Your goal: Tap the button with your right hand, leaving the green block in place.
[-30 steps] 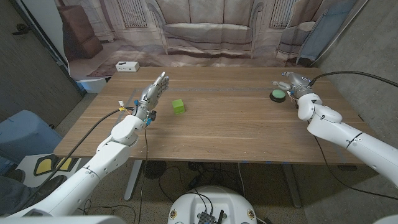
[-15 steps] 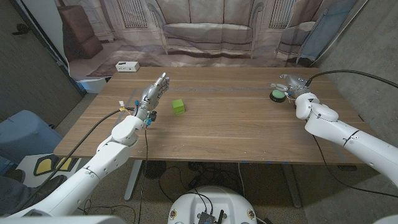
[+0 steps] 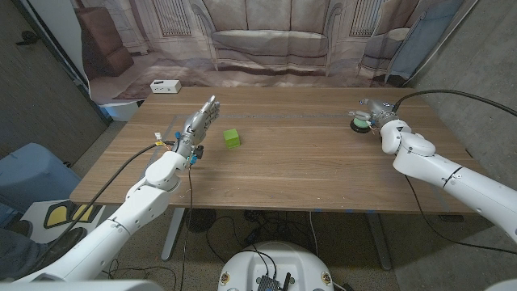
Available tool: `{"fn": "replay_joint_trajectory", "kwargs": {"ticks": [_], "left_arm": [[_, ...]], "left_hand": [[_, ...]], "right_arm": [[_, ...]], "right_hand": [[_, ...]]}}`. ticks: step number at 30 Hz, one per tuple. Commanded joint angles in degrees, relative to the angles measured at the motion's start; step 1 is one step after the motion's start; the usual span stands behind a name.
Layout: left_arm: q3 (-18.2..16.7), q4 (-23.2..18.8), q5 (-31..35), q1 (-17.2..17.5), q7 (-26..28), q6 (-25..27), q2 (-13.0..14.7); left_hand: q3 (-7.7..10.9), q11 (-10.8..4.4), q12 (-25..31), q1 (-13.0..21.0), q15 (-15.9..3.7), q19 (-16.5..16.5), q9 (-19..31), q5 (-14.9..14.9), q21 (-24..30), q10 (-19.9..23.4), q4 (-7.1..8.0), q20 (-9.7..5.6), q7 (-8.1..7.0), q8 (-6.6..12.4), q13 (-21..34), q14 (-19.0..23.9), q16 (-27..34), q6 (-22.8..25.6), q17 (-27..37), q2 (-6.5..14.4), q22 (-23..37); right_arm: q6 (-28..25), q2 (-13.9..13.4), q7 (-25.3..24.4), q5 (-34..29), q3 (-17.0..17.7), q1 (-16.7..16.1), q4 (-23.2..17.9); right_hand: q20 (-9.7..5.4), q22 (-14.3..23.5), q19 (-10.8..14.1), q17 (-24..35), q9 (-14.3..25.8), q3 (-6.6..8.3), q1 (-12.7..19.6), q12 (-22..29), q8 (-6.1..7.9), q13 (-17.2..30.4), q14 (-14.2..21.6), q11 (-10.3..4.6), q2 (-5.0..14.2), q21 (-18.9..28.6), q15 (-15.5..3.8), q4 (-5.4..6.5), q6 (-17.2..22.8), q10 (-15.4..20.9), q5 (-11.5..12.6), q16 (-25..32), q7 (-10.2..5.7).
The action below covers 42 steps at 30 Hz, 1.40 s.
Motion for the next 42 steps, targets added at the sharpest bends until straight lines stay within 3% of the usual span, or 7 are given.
{"fn": "replay_joint_trajectory", "kwargs": {"ticks": [1,26,42], "left_arm": [[0.0,0.7,-0.4,0.5,-0.2,-1.1,-0.4],[0.4,2.3,-0.7,-0.4,-1.2,-1.3,-0.7],[0.2,0.7,0.0,-0.4,-0.7,-1.0,-0.1]], "left_hand": [[0.02,0.04,0.0,0.0,-0.07,-0.1,0.2,-0.1,-0.1,0.1,-0.42,-0.12,-0.09,0.12,-0.1,0.1,0.2,0.1,0.1,0.7,0.1],[-0.02,0.07,0.0,-0.1,0.03,0.0,0.2,-0.1,-0.7,0.0,-0.57,-0.09,-0.13,0.10,-0.1,0.0,0.1,0.1,0.1,0.8,0.1],[-0.07,0.04,0.0,-0.1,-0.06,-0.1,0.2,-0.1,-1.1,0.0,-0.67,-0.03,-0.08,0.11,-0.1,-0.1,0.2,0.1,0.1,0.8,0.1]], "right_arm": [[-1.3,0.1,2.6,-1.2,-1.4,1.2,0.1],[-3.1,0.5,8.2,-2.9,-4.6,3.5,1.6],[-3.1,1.2,8.7,-2.9,-5.2,4.0,3.2]], "right_hand": [[0.06,0.1,0.6,0.1,0.2,0.33,-0.1,0.3,0.47,0.1,0.5,-0.25,0.53,0.3,-0.09,0.32,0.2,0.4,0.2,0.4,-0.14],[0.16,0.1,0.7,0.2,0.2,0.62,-0.6,0.4,1.00,0.1,0.6,-0.34,1.57,0.3,-0.15,0.71,1.2,0.8,0.1,0.4,-0.18],[0.18,0.1,0.8,0.2,0.2,0.63,-0.8,0.3,1.03,0.1,0.8,-0.44,1.75,0.3,-0.13,0.80,1.3,0.9,0.0,0.4,-0.29]]}}
